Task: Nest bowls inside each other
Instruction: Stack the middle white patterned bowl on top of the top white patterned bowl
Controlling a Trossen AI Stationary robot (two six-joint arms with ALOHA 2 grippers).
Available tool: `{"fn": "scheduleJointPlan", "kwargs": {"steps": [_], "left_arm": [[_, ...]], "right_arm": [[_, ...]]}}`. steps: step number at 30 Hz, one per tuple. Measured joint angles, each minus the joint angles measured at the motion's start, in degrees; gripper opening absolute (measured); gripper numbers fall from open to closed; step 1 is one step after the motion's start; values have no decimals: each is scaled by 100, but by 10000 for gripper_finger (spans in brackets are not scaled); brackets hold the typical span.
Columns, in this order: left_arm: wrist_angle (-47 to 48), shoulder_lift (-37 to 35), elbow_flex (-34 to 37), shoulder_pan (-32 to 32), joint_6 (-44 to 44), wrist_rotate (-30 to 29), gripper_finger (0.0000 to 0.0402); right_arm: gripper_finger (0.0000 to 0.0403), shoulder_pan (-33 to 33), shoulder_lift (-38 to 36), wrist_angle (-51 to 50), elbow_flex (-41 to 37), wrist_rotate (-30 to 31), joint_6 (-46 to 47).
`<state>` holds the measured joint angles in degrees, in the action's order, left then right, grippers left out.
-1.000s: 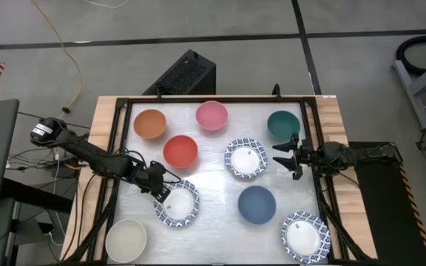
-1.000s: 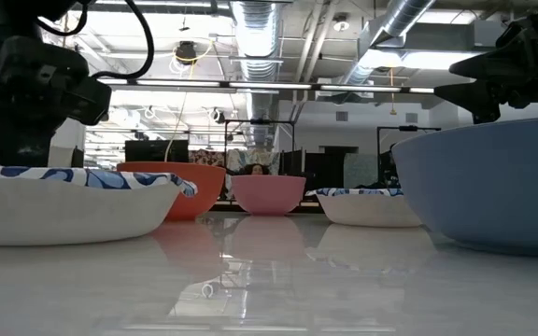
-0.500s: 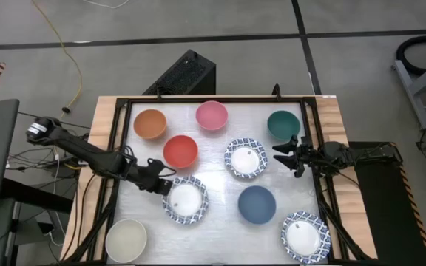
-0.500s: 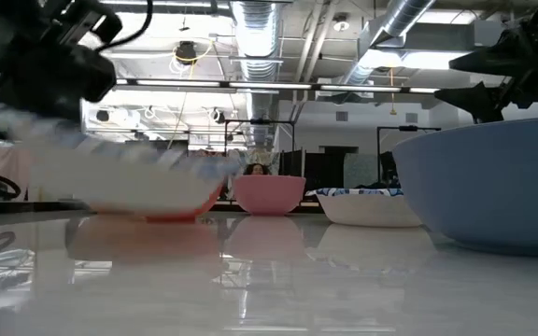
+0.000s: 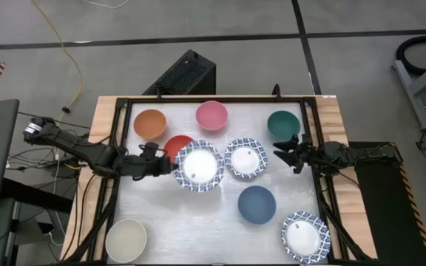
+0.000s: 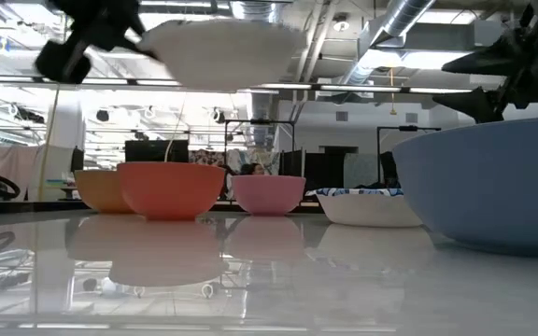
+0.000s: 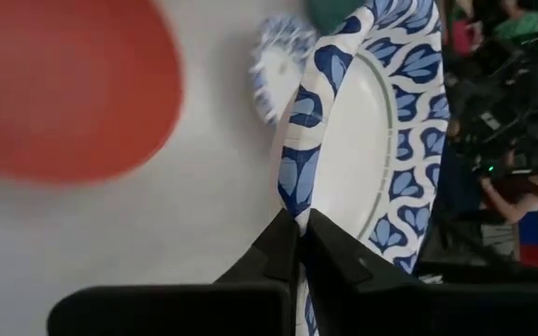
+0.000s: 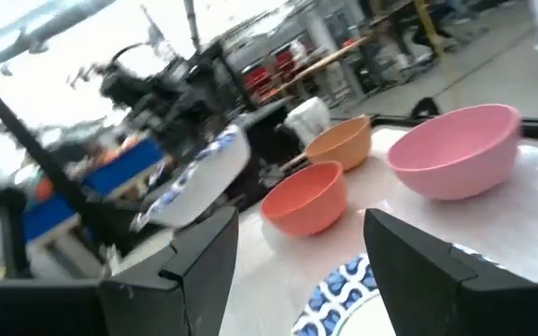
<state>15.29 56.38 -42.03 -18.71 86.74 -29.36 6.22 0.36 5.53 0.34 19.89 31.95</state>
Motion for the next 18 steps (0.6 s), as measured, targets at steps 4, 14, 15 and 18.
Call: {"fn": "scheduleJointPlan", "kwargs": {"steps": [4,14,15,18], "left_arm": [[-8,327,-571,306,-597,19,0],[12,1624,-1700,1428,-2069,1234,0],[-2,1767,-1742,1540,-2109,1334,0],[-388,2210,-1794,1835,-2251,1692,0]], "right_arm": [[254,0,-6,1169,55,1,58],[254,17,0,1919,1166,-497,-1305],[254,17,0,1853,1273,-497,-1453],[254,14,-4,1548,1505,-495,-1769]]}}
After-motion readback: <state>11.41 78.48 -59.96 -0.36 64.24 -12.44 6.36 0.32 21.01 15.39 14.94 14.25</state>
